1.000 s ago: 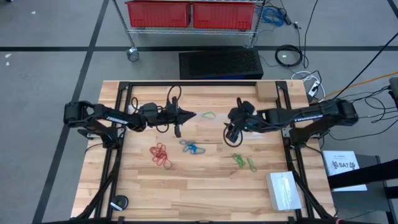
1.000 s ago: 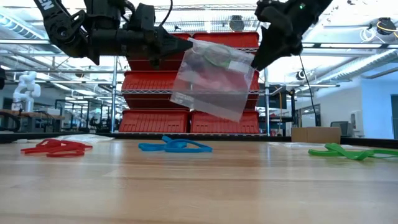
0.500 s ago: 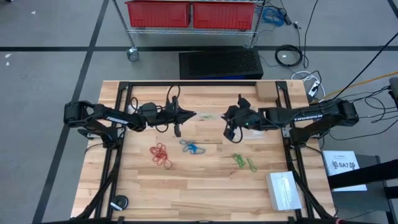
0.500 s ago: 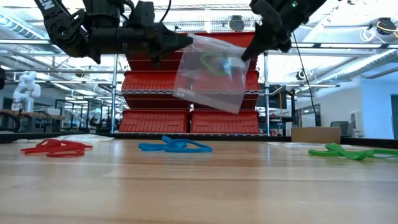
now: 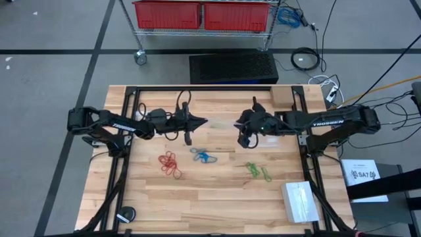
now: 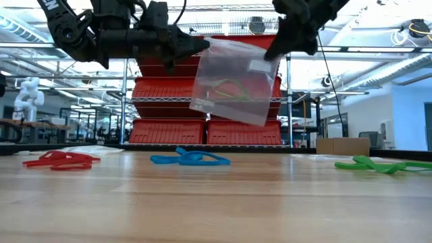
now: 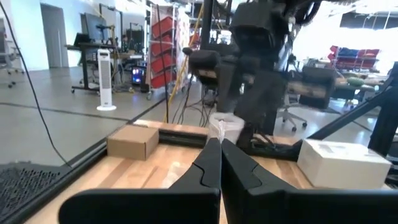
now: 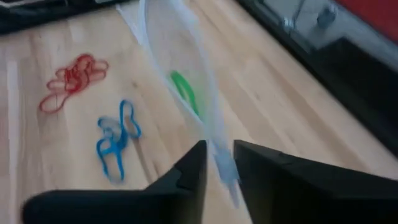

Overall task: Sort rubber bands
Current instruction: Put the green rubber band into the center transparent zip bag

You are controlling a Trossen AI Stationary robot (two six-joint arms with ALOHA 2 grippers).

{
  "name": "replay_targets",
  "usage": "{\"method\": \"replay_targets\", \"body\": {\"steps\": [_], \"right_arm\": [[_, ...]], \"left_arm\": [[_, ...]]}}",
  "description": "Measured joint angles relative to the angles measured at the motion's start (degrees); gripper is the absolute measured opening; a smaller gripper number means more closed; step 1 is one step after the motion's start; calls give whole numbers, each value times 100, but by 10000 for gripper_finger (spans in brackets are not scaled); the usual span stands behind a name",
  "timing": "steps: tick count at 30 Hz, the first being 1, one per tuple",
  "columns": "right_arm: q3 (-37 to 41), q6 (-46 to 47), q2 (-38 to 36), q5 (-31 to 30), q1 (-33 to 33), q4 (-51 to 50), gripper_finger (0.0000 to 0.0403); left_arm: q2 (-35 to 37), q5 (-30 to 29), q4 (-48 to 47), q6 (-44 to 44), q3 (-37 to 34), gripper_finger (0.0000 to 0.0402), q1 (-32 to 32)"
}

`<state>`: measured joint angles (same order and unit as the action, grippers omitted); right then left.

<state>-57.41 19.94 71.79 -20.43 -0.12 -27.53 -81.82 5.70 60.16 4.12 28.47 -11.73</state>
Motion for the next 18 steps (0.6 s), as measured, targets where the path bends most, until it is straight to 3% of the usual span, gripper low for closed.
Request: {"method": "replay_targets", "body": {"steps": [3, 8, 14, 18], "right_arm": [[-291, 587, -50, 106, 101, -1071, 123], [-545, 1788, -55, 940, 513, -2215, 184], [-43, 3840, 88, 1480, 1598, -2522, 211], [492, 5485, 176, 1493, 2434, -2367, 212]], "left_arm": [[0, -23, -113, 0, 2, 0, 11], [0, -168, -204, -80, 2, 0, -1], [0, -173, -198, -144, 2, 0, -108], [0, -171, -201, -144, 2, 0, -144]]}}
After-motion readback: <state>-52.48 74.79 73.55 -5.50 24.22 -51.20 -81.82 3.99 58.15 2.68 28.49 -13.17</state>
